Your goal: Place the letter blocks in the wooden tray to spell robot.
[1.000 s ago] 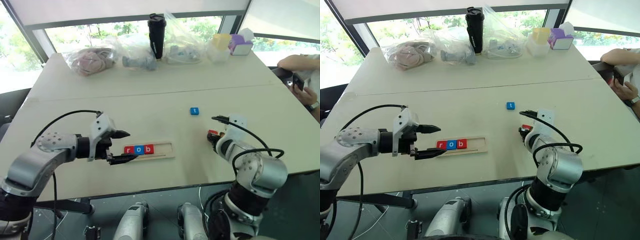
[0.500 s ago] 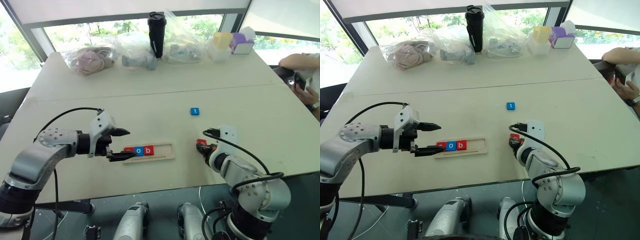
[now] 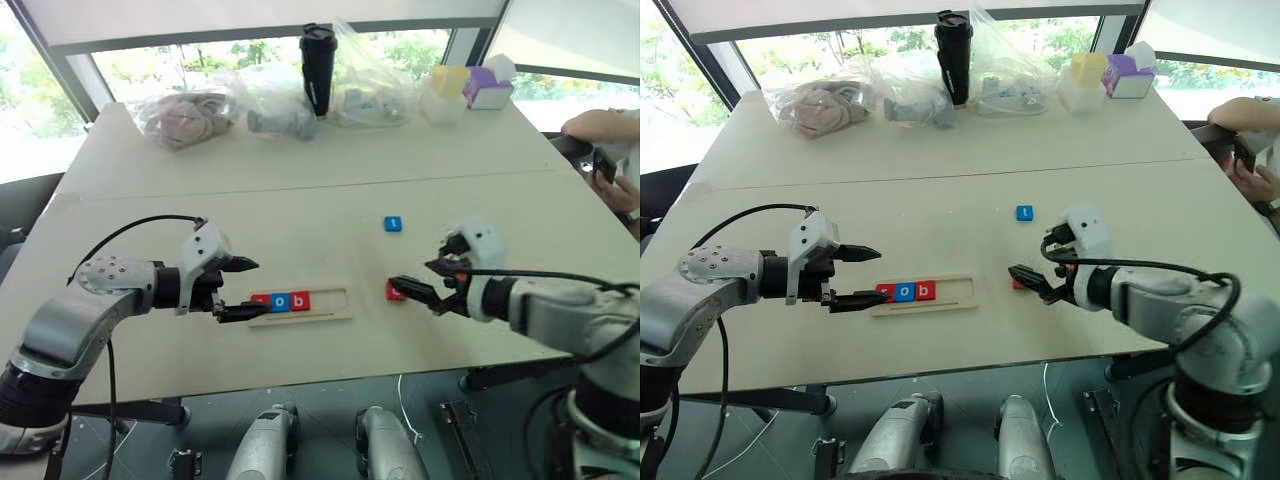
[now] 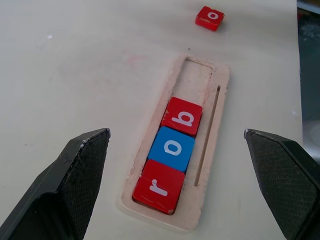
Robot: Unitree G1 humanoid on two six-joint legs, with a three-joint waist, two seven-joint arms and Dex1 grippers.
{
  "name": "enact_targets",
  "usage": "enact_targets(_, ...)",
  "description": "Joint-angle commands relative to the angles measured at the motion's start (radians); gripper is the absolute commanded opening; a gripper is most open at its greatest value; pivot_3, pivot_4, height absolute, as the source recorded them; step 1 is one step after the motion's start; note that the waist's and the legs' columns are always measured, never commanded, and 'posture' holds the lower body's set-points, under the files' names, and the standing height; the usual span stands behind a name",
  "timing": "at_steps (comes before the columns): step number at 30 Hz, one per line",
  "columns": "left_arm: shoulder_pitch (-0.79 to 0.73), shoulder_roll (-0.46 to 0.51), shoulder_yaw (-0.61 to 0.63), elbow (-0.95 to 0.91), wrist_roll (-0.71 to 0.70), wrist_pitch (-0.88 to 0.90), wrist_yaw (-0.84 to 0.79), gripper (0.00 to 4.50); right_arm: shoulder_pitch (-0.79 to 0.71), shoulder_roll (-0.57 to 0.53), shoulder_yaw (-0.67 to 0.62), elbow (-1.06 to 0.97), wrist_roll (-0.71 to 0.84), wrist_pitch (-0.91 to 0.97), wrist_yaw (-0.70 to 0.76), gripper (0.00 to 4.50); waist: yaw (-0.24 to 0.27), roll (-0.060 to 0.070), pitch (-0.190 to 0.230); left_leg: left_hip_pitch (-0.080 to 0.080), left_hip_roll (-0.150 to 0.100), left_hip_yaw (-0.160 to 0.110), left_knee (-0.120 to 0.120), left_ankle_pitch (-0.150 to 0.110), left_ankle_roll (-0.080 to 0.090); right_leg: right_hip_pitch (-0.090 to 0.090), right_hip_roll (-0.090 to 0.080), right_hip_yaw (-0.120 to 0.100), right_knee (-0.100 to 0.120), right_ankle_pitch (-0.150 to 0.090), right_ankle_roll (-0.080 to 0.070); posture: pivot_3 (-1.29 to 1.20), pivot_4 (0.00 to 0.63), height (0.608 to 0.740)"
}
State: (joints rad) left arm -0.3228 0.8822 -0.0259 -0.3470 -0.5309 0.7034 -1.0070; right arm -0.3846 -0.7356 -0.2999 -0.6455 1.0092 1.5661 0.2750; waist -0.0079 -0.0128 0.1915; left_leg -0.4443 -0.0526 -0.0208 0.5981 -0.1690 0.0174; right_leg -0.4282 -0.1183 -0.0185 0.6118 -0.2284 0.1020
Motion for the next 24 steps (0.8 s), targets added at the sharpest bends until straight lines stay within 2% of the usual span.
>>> enact_targets(1, -0.017, 0.011, 0.008, 0.002, 0.009, -0.022, -0.020, 4.50, 0.113, -0.261, 0.136, 0.031, -0.206, -0.420, 0.403, 4.47, 0.001, -0.001, 0.000, 0.000, 0.000, 0.000, 0.000, 0.000, 0.000, 0.001, 0.000, -0.001, 0.000, 0.000, 0.000, 0.00, 0.150, 0.740)
enact_targets(3, -0.021, 0.013, 0.006, 0.000, 0.010, -0.021, -0.027, 4.50, 0.170, -0.348, 0.223, 0.142, -0.371, -0.727, 0.600, 4.47, -0.002, -0.002, 0.000, 0.000, -0.001, 0.001, 0.001, -0.001, 0.001, 0.001, 0.000, -0.002, -0.001, -0.001, 0.001, 0.00, 0.150, 0.740)
enact_targets(8, -0.023, 0.019, 0.013, -0.009, 0.009, -0.015, -0.031, 4.50, 0.096, -0.309, 0.410, 0.400, -0.612, -1.081, 0.739, 4.47, -0.010, -0.002, 0.001, 0.000, 0.000, 0.003, 0.011, -0.004, 0.001, 0.003, -0.001, -0.002, -0.002, 0.000, 0.001, 0.00, 0.150, 0.740)
enact_targets(14, -0.001, 0.039, 0.040, -0.045, -0.005, 0.003, -0.028, 4.50, -0.016, -0.190, 0.503, 0.628, -0.726, -1.263, 0.840, 4.47, -0.001, -0.002, 0.001, -0.001, 0.002, 0.003, 0.013, -0.004, 0.001, 0.003, -0.002, -0.002, 0.000, 0.001, -0.001, 0.00, 0.150, 0.740)
enact_targets(20, 0.026, 0.052, 0.071, -0.077, -0.019, 0.024, -0.009, 4.50, -0.080, -0.122, 0.515, 0.778, -0.777, -1.337, 0.898, 4.47, 0.003, -0.002, 0.001, -0.002, 0.002, 0.003, 0.013, -0.004, 0.001, 0.003, 0.000, -0.002, 0.001, 0.002, -0.002, 0.00, 0.150, 0.740)
enact_targets(23, 0.033, 0.049, 0.077, -0.083, -0.019, 0.028, -0.001, 4.50, -0.092, -0.103, 0.508, 0.810, -0.786, -1.353, 0.916, 3.58, 0.003, -0.002, 0.001, -0.001, 0.002, 0.003, 0.013, -0.004, 0.001, 0.003, 0.000, -0.002, 0.002, 0.002, -0.002, 0.00, 0.150, 0.740)
enact_targets(24, 0.035, 0.047, 0.077, -0.085, -0.018, 0.029, 0.002, 4.50, -0.094, -0.099, 0.508, 0.818, -0.791, -1.359, 0.924, 3.10, 0.003, -0.002, 0.001, -0.001, 0.002, 0.003, 0.014, -0.004, 0.001, 0.003, 0.000, -0.002, 0.002, 0.002, -0.002, 0.00, 0.150, 0.740)
